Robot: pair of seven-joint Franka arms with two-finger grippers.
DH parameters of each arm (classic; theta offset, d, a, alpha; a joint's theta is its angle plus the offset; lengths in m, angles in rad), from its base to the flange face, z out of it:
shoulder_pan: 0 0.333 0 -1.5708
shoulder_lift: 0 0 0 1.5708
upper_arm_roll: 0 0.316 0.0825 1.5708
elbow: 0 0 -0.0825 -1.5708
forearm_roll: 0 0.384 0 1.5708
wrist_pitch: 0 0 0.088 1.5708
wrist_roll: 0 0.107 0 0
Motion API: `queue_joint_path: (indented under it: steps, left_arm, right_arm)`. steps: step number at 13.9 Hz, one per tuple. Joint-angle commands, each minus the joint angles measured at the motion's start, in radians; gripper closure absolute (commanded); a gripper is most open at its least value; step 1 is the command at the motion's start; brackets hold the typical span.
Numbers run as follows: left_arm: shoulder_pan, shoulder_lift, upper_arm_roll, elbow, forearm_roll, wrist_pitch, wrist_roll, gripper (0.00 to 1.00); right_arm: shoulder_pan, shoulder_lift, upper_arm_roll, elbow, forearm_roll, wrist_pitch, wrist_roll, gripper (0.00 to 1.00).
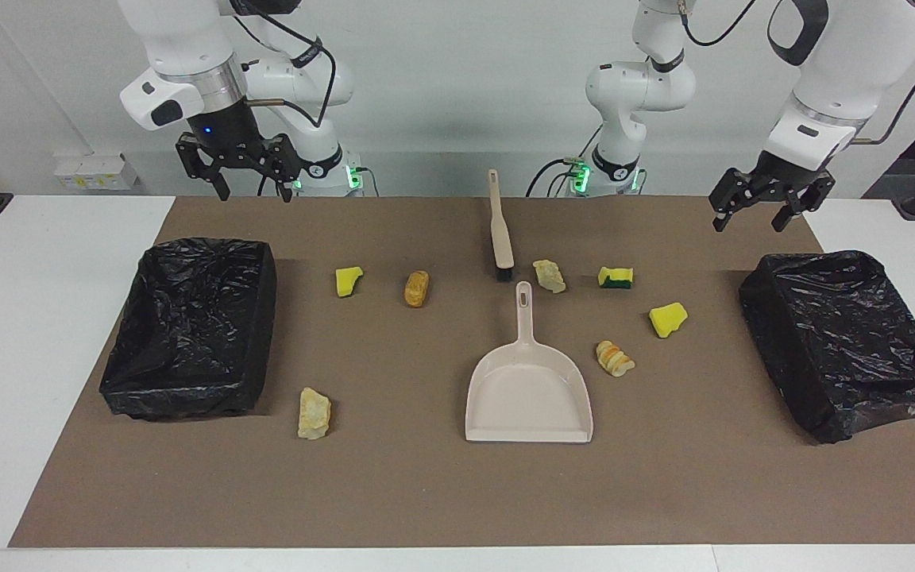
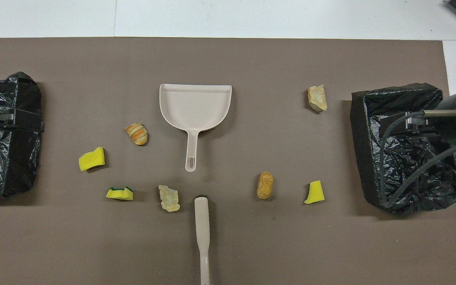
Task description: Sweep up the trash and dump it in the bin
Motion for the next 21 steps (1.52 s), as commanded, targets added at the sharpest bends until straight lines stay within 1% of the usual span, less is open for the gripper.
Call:
queue_joint_path:
  steps: [1,4,6,10,11,13,15,17,19,21]
  left_arm:
    - [0.012,-0.013,-0.004,-0.004,0.011,-0.030,0.015,0.00]
    - [0.017,-0.013,-0.005,-0.002,0.009,-0.024,0.013,0.00]
    - [0.017,-0.020,-0.005,-0.007,0.008,-0.043,0.007,0.00]
    - [0.001,-0.027,-0.011,-0.031,0.003,-0.055,0.016,0.00]
    - [-0.005,-0.026,-0.016,-0.046,-0.016,-0.050,0.018,0.00]
    - [-0.051,-0.027,-0.016,-0.102,-0.033,-0.023,0.016,0.00]
    - [-0.111,-0.039,-0.018,-0.186,-0.033,0.069,0.003,0.00]
    - [-0.173,-0.073,-0.018,-0.294,-0.035,0.165,-0.005,0.00]
    - [-0.253,-0.089,-0.018,-0.385,-0.035,0.245,-0.072,0.00]
    - [-0.331,-0.089,-0.018,-0.442,-0.035,0.292,-0.149,0.00]
  right_arm:
    - [-0.011,-0.019,0.004,-0.027,0.020,0.022,-0.013,0.00]
    - [-0.013,-0.019,0.004,-0.025,0.019,0.017,-0.013,0.00]
    - [-0.016,-0.019,0.004,-0.027,0.019,0.014,-0.016,0.00]
    - [-0.016,-0.019,0.004,-0.027,0.020,0.009,-0.015,0.00]
    - [-0.016,-0.019,0.004,-0.027,0.020,0.011,-0.013,0.00]
    - [-0.016,-0.019,0.004,-0.027,0.020,0.013,-0.013,0.00]
    - [-0.014,-0.019,0.004,-0.027,0.020,0.013,-0.013,0.00]
    - [-0.014,-0.019,0.004,-0.028,0.020,0.019,-0.015,0.00]
    - [-0.014,-0.015,0.004,-0.030,0.020,0.037,-0.013,0.00]
    - [-0.007,-0.003,0.004,-0.025,0.008,0.055,-0.013,0.00]
